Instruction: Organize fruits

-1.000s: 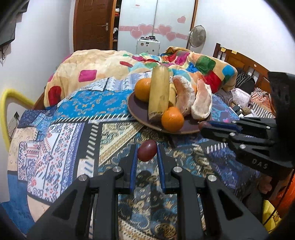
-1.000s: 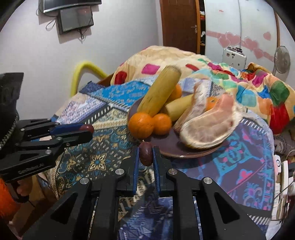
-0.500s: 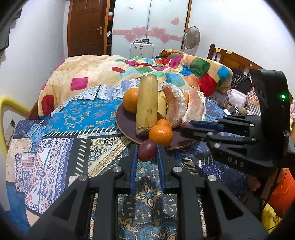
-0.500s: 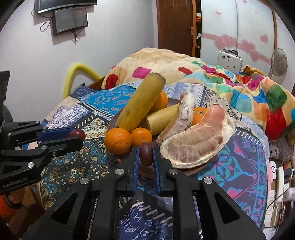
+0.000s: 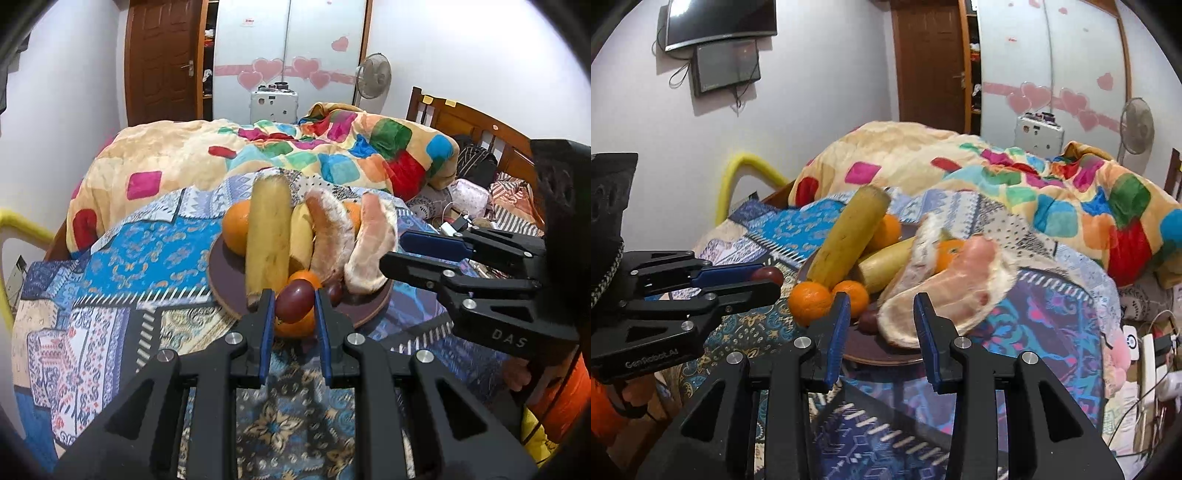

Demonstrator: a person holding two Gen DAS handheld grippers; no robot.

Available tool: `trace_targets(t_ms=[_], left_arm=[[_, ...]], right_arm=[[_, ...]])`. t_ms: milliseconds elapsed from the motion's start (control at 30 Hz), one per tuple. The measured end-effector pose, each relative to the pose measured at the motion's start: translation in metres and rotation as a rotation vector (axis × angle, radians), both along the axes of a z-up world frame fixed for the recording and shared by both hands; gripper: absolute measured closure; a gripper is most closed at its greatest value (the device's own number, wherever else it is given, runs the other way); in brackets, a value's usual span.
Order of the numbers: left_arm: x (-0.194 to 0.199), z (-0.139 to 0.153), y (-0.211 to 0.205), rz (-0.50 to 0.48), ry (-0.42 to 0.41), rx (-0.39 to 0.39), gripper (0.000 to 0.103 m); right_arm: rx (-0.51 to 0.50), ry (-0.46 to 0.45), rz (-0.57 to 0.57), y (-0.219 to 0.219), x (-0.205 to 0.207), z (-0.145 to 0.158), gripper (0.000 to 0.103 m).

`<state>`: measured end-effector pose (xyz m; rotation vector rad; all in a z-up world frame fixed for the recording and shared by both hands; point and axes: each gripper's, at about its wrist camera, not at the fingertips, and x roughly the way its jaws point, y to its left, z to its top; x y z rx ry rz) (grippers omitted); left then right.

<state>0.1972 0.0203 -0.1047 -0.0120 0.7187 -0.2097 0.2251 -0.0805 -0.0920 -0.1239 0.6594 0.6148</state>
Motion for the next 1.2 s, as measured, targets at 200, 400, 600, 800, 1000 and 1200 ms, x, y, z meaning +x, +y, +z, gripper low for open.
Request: trace_targets(t_ms=[200, 400, 600, 800, 1000, 1200], left_arm=[[0.024, 0.003, -0.017, -0.018, 0.004, 0.015, 0.083], [0.045, 0.000, -0.025, -0.017, 0.021, 0.025, 0.081], [0.044, 0.000, -0.026, -0.007, -0.002, 0.039, 0.054], [0.024, 0.017, -0.014, 0.032, -0.045, 0.017, 0.054], [-0.028, 0.061, -0.007, 0.086, -0.182, 0.018, 0.054], [-0.098, 0.109, -0.012, 0.122, -0.341, 0.028, 0.054]], right_arm=[[0.031, -0.010, -0.029, -0.015, 0.004, 0.005, 0.070], [0.046, -0.013, -0.035, -0.023, 0.004, 0.005, 0.070], [0.041, -0.028, -0.038, -0.025, 0.003, 0.008, 0.070], [0.071, -0.049, -0.043, -0.029, -0.007, 0.022, 0.070], [0.109, -0.110, -0.051, -0.034, -0.035, 0.053, 0.070], [0.170, -0.226, -0.066, -0.045, -0.084, 0.099, 0.070]])
